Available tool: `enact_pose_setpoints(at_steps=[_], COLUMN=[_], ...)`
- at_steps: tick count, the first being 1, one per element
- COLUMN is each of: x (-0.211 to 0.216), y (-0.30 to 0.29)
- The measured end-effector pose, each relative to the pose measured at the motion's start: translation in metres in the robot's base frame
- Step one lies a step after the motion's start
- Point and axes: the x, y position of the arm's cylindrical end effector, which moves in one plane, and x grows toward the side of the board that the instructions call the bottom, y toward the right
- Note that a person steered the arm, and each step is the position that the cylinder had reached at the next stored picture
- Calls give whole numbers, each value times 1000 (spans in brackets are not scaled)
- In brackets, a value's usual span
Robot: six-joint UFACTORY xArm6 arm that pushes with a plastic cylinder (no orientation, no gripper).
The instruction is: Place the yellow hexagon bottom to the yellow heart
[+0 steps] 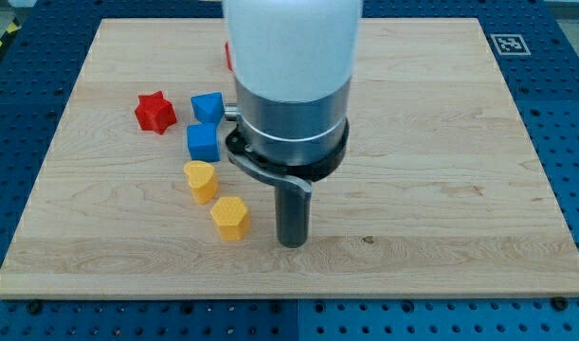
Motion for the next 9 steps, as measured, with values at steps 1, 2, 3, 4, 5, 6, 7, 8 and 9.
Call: enact_pose_setpoints(at_steps=[1, 2, 3, 4, 5, 6, 7, 8, 9], x=[-2, -7, -7, -7, -7, -7, -7, -5, -5], y=[-2, -20, -23, -28, -43, -54, -52, -18, -17])
